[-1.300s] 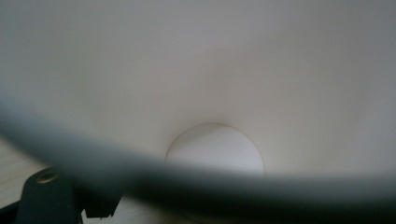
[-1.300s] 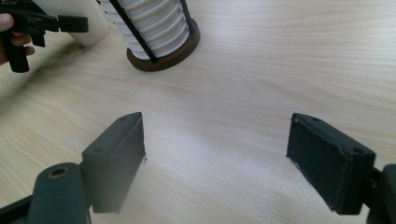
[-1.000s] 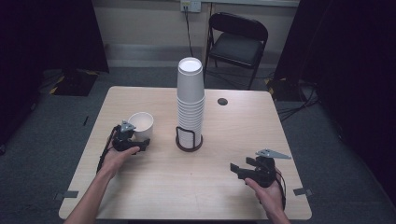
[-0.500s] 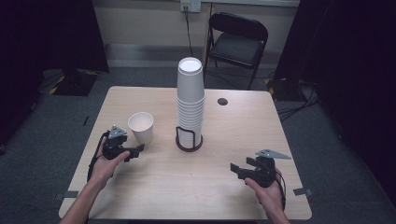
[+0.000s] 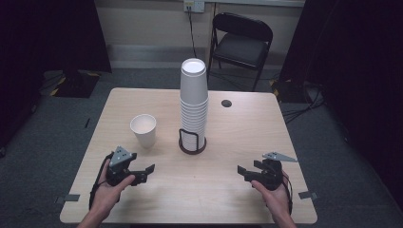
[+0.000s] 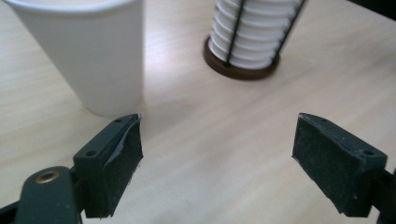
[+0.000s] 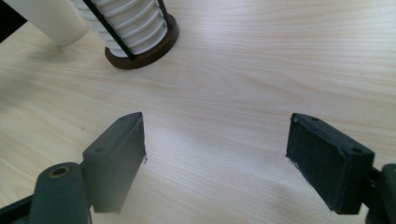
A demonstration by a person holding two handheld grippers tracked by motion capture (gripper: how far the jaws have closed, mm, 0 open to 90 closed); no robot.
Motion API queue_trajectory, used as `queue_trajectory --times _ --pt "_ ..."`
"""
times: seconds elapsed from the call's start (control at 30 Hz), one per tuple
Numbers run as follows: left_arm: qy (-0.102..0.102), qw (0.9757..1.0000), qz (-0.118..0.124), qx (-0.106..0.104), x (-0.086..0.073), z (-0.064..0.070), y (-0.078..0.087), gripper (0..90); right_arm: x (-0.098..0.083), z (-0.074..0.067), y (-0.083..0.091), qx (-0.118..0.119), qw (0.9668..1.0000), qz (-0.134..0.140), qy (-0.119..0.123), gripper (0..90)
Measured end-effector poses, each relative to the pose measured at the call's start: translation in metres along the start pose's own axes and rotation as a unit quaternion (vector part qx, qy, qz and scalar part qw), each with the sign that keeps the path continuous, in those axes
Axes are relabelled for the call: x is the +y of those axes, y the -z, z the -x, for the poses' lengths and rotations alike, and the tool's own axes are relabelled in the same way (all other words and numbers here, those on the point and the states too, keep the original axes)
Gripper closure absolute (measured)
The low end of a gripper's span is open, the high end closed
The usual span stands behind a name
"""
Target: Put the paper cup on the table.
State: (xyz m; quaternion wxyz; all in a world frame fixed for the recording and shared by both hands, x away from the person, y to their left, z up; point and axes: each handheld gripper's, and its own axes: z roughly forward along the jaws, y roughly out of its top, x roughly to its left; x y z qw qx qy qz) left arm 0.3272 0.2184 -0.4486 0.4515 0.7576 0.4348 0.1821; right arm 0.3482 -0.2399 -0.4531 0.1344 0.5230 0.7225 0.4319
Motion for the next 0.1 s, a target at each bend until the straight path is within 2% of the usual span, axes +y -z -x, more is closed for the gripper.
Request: queue_trajectory --times 0.07,0.1 --pt "0.011 0.9998 -0.004 -0.014 -0.0036 0.0038 -0.0013 15.9 -0.0007 0.0019 -0.0013 -0.007 1.0 -0.002 0.0 19.1" --pt "0.004 0.9999 -0.008 -0.01 -0.005 0.0046 -0.0021 15.9 -0.0012 0.0031 -0.0022 -0.012 0.9999 -0.003 0.001 19.1"
